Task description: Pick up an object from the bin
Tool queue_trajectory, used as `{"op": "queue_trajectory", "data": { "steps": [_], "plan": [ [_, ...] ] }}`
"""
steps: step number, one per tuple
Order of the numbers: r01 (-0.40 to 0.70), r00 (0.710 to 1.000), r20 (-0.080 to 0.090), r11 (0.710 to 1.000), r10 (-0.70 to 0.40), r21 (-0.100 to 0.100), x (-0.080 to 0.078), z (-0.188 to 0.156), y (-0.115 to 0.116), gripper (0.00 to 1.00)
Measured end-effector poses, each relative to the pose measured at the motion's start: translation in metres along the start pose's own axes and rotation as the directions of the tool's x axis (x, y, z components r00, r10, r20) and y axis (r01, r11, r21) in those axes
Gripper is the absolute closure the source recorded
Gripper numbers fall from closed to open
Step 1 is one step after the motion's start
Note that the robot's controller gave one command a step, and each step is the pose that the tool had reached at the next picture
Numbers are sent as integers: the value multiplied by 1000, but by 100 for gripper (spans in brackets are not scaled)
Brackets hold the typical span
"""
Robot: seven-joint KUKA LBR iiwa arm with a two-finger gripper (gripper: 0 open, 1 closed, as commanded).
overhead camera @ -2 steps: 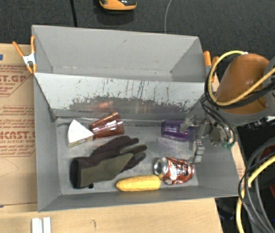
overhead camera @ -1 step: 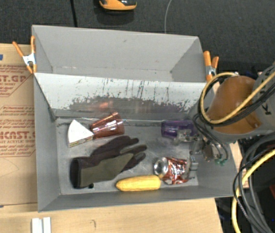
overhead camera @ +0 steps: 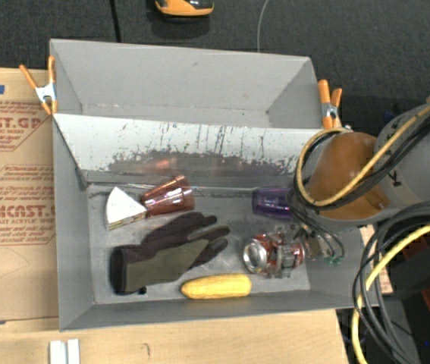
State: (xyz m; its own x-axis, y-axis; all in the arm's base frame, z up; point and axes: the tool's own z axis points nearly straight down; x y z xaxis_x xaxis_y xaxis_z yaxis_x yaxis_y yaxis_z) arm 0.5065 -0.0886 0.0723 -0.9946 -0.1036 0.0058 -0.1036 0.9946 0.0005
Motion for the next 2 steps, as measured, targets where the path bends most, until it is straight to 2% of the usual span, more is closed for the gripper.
{"op": "queue_trajectory", "data": {
  "steps": [2],
  "plan": [
    [0,1000,1,1000,0,1,0,0,0,100]
  ]
}}
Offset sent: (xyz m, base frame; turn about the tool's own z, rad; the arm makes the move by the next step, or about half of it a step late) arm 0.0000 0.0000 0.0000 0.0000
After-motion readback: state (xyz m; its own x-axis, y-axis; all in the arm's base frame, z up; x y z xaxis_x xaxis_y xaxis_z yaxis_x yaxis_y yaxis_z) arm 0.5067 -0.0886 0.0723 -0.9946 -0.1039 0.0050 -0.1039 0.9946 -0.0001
